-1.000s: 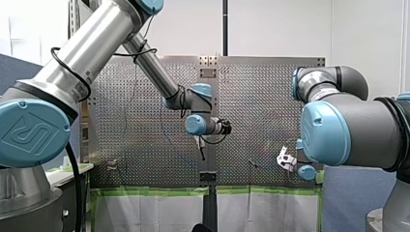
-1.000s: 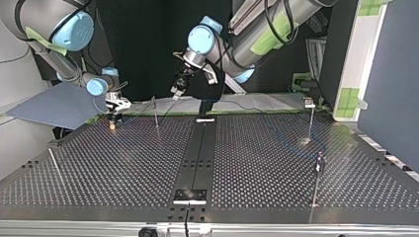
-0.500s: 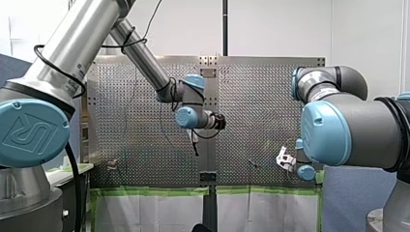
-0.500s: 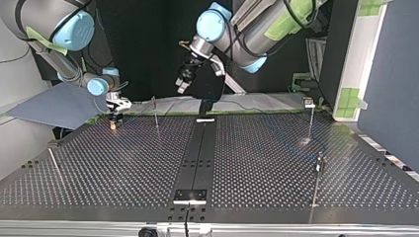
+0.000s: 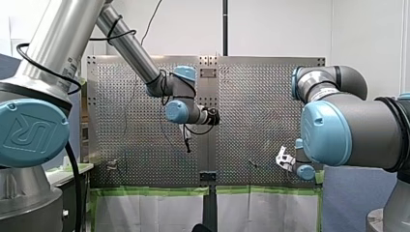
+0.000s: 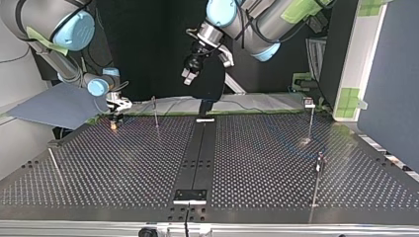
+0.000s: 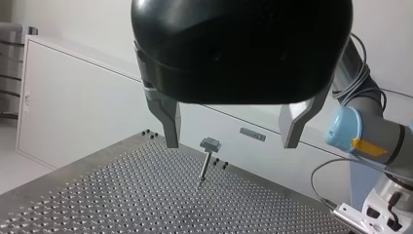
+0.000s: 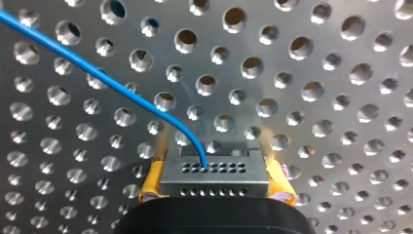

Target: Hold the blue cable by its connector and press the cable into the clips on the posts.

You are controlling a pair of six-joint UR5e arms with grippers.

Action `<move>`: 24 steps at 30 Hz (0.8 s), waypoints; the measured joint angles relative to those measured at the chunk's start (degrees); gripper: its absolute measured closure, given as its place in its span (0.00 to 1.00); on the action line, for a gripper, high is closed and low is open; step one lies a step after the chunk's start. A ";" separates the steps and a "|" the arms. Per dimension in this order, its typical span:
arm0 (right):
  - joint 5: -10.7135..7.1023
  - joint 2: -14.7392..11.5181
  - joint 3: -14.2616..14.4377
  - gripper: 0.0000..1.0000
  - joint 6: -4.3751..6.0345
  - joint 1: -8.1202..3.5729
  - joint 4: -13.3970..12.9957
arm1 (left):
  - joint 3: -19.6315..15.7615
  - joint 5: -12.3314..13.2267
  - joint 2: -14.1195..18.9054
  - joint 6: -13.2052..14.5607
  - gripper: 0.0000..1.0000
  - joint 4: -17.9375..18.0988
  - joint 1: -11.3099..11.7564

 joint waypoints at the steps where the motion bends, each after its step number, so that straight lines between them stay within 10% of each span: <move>1: 0.25 0.00 0.00 1.00 -0.22 0.00 0.35 | -0.46 0.00 0.46 0.03 0.00 0.01 0.00; 12: 2.53 -2.80 1.93 1.00 -4.12 0.03 5.09 | -5.78 0.05 5.77 0.99 0.00 0.35 -0.01; 24: 1.93 -8.05 6.94 1.00 -3.75 0.11 1.45 | -11.52 2.09 11.50 -1.20 0.00 5.10 0.28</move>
